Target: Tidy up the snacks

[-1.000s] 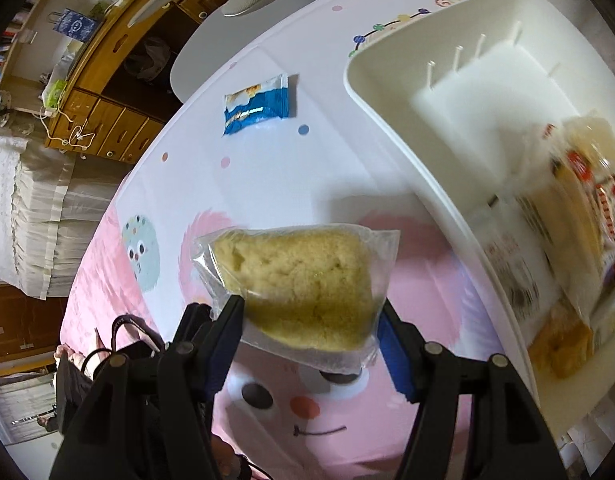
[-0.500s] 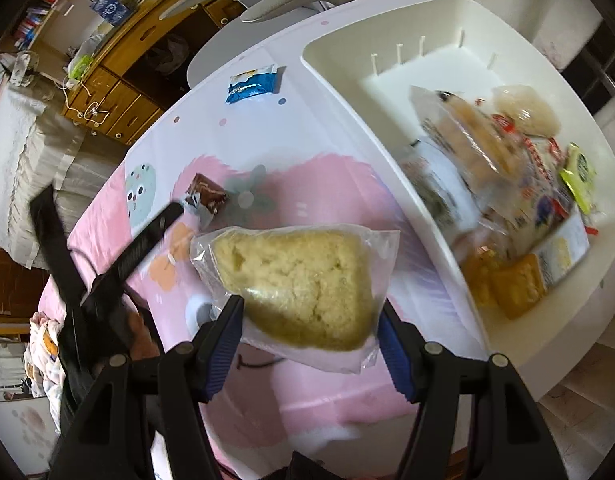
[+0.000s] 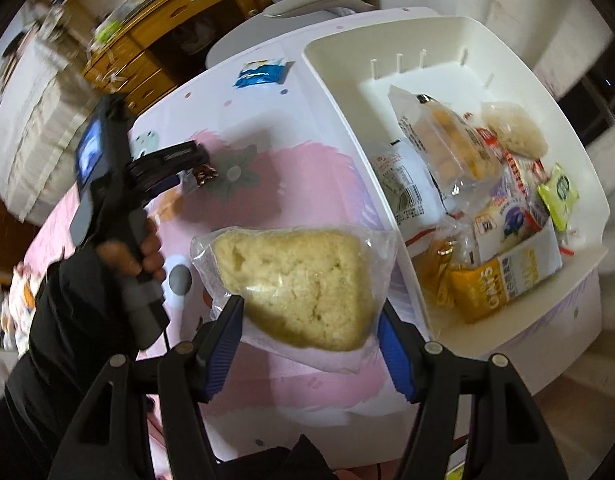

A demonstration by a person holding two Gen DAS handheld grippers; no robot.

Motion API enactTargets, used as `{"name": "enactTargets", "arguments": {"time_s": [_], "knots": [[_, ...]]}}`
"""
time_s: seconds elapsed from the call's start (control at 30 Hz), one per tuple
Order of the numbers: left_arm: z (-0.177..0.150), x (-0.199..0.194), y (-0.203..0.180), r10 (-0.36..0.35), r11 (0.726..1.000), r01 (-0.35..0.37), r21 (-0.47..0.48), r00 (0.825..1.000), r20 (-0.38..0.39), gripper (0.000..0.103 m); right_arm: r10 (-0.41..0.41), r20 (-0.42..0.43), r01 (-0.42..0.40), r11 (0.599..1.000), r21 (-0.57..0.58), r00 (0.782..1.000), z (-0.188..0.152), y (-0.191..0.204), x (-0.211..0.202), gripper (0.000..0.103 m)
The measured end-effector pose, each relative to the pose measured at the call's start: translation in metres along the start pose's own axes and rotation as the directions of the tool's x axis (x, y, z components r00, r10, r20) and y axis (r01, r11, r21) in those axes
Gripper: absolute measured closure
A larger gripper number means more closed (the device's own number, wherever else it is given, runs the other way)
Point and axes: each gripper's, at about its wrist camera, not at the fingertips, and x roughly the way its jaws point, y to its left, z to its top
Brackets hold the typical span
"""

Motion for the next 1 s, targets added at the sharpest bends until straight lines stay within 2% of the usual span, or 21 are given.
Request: {"name": "enactTargets", "arguments": {"time_s": [0.07, 0.13, 0.2, 0.3, 0.5, 0.8, 1.0], "knots": [[-0.002, 0.002, -0.004, 0.024, 1.000, -0.024, -0.008, 1.000, 0.008, 0.050, 0.001, 0.002, -0.001, 0.999, -0.034, 1.000, 0.002, -0.004, -0.002, 0.039], [-0.004, 0.002, -0.008, 0.053, 0.999, -0.053, -0.010, 0.998, 0.019, 0.056, 0.005, 0.002, -0.005, 0.998, -0.059, 1.000, 0.003, -0.008, -0.005, 0.039], [-0.005, 0.003, -0.012, 0.069, 0.997, -0.068, -0.018, 0.997, 0.026, 0.067, 0.015, -0.003, -0.015, 0.996, -0.084, 1.000, 0.006, -0.011, -0.007, 0.039], [-0.007, 0.002, -0.011, 0.067, 0.997, -0.065, -0.048, 0.997, 0.035, 0.069, 0.026, -0.006, -0.026, 0.993, -0.113, 1.000, 0.012, -0.018, -0.010, 0.039], [-0.018, -0.010, -0.010, 0.082, 0.992, -0.078, -0.097, 0.996, 0.037, 0.070, 0.045, -0.015, -0.047, 0.983, -0.177, 0.999, 0.026, -0.032, -0.016, 0.039], [-0.042, -0.059, -0.026, 0.109, 0.981, -0.097, -0.170, 0.992, 0.064, 0.070, 0.075, -0.023, -0.079, 0.954, -0.289, 0.997, 0.047, -0.057, -0.034, 0.039], [-0.056, -0.101, -0.053, 0.104, 0.985, -0.089, -0.151, 0.990, 0.094, 0.070, 0.097, -0.001, -0.092, 0.941, -0.326, 0.995, 0.056, -0.078, -0.048, 0.039]]}}
